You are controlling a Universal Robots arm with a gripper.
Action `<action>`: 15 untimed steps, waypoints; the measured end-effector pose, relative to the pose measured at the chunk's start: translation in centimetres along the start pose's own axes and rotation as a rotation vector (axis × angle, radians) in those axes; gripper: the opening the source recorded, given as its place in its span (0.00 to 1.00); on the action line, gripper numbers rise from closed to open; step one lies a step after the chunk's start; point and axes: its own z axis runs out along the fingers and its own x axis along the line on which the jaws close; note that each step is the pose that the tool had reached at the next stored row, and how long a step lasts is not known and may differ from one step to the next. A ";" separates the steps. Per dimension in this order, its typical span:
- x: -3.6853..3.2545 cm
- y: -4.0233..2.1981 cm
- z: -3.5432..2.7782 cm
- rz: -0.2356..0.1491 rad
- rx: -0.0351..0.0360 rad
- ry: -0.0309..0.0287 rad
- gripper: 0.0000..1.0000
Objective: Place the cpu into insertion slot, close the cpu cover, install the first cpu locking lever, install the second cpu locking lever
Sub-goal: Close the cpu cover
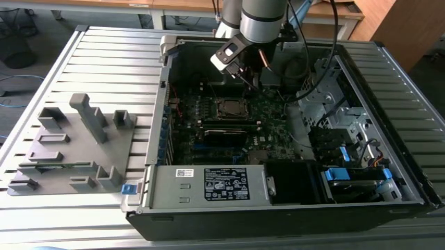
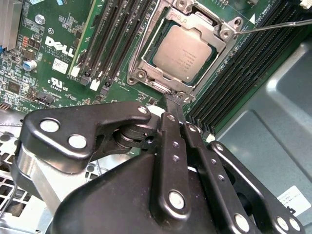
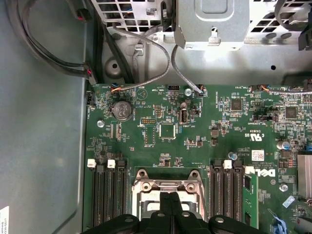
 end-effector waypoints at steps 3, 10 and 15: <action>0.00 -0.04 0.17 0.000 0.0002 -0.0001 0.11; 0.01 -0.45 0.66 0.000 0.0008 -0.0002 0.11; 0.12 -1.41 0.90 0.000 0.0009 -0.0002 0.11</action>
